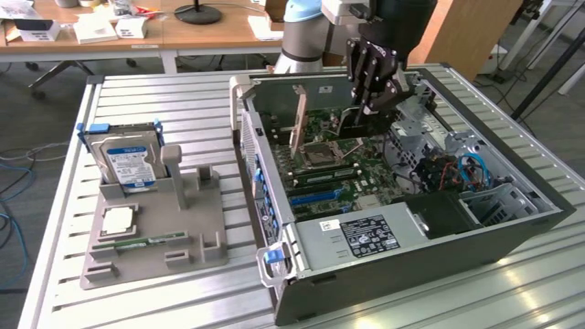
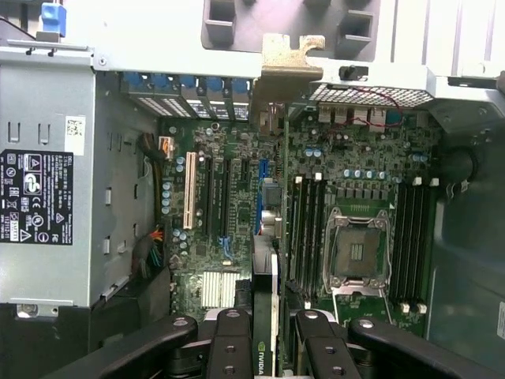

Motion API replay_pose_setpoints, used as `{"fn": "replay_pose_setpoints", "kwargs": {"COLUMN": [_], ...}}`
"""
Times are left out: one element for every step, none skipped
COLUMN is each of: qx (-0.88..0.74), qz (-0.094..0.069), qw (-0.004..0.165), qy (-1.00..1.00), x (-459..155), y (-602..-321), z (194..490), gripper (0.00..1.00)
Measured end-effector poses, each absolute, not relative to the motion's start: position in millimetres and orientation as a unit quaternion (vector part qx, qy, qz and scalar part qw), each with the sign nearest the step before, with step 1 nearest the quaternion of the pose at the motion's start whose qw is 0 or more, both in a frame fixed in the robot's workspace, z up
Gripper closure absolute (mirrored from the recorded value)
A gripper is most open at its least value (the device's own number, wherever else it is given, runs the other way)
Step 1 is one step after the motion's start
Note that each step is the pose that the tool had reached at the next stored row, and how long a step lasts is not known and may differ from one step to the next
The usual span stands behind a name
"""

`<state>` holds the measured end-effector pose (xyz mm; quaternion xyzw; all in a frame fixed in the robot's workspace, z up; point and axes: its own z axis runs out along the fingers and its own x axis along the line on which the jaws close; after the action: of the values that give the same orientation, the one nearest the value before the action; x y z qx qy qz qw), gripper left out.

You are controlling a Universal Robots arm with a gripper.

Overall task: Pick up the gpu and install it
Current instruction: 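Insert the gpu into the slot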

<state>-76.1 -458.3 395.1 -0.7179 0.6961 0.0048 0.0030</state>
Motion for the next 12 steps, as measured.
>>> {"fn": "replay_pose_setpoints", "kwargs": {"qx": [-0.718, -0.718, -0.718, -0.718, -0.718, -0.718, -0.718, -0.718, -0.718, -0.718, -0.718, -0.718], "qz": [0.005, 0.005, 0.005, 0.005, 0.005, 0.005, 0.005, 0.005, 0.005, 0.005, 0.005, 0.005], "qw": [0.003, 0.003, 0.003, 0.003, 0.003, 0.003, 0.003, 0.003, 0.003, 0.003, 0.003, 0.003], "qy": [0.696, 0.696, 0.696, 0.696, 0.696, 0.696, 0.696, 0.696, 0.696, 0.696, 0.696, 0.696], "x": [-76, -76, -76, -76, -76, -76, -76, -76, -76, -76, -76, -76], "y": [-458, -458, -458, -458, -458, -458, -458, -458, -458, -458, -458, -458], "z": [395, 395, 395, 395, 394, 393, 391, 389, 388, 386, 384, 382], "gripper": [0.74, 0.74, 0.74, 0.74, 0.74, 0.74, 0.74, 0.74, 0.74, 0.74, 0.74, 0.74]}}
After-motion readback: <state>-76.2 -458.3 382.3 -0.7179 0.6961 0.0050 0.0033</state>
